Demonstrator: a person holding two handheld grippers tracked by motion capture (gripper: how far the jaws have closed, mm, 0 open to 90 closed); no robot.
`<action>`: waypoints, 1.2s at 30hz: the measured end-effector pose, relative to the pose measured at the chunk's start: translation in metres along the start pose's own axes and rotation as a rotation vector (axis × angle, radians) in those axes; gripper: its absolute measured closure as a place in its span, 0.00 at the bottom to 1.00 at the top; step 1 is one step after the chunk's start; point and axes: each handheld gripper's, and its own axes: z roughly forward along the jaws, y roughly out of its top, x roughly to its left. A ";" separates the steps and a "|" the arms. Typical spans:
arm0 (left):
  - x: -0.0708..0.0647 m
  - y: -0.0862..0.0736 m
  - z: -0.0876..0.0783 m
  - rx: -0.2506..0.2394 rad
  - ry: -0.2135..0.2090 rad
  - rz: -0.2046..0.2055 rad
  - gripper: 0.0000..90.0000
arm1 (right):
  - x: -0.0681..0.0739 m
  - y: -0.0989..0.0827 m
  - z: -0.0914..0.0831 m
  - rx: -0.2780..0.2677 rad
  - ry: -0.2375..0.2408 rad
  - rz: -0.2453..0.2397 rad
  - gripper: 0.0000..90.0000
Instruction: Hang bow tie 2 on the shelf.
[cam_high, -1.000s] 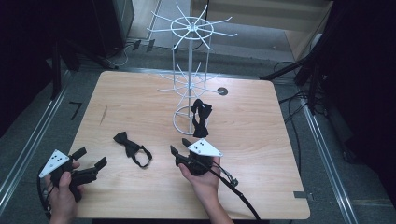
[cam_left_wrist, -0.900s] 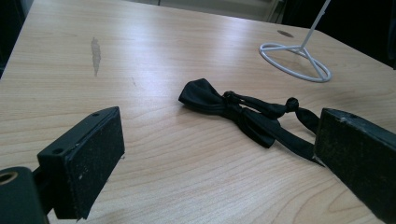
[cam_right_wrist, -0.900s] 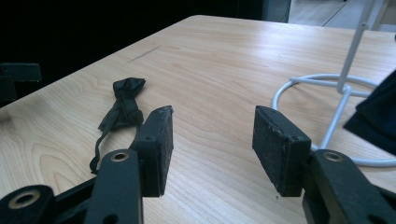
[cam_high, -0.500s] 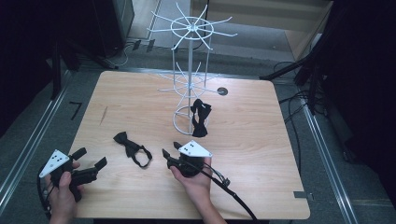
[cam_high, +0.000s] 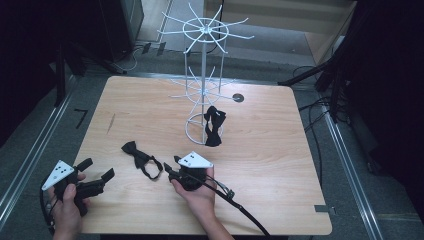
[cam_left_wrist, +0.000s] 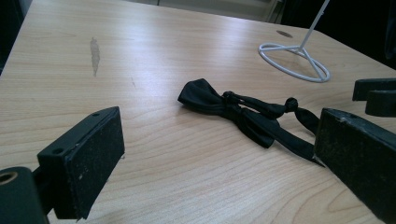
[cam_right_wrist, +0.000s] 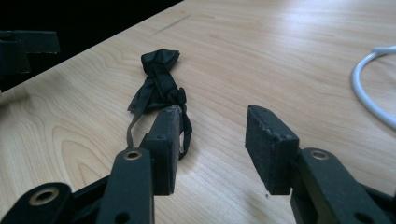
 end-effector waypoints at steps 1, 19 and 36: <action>0.000 0.000 0.000 0.000 -0.001 -0.001 0.03 | 0.001 0.000 0.002 0.005 0.000 0.003 0.63; 0.000 0.000 0.000 -0.001 -0.002 -0.003 0.03 | 0.012 0.003 0.031 0.106 -0.009 0.004 0.64; 0.000 0.000 0.000 0.004 -0.003 0.003 0.03 | 0.018 0.005 0.043 0.226 -0.015 -0.056 0.82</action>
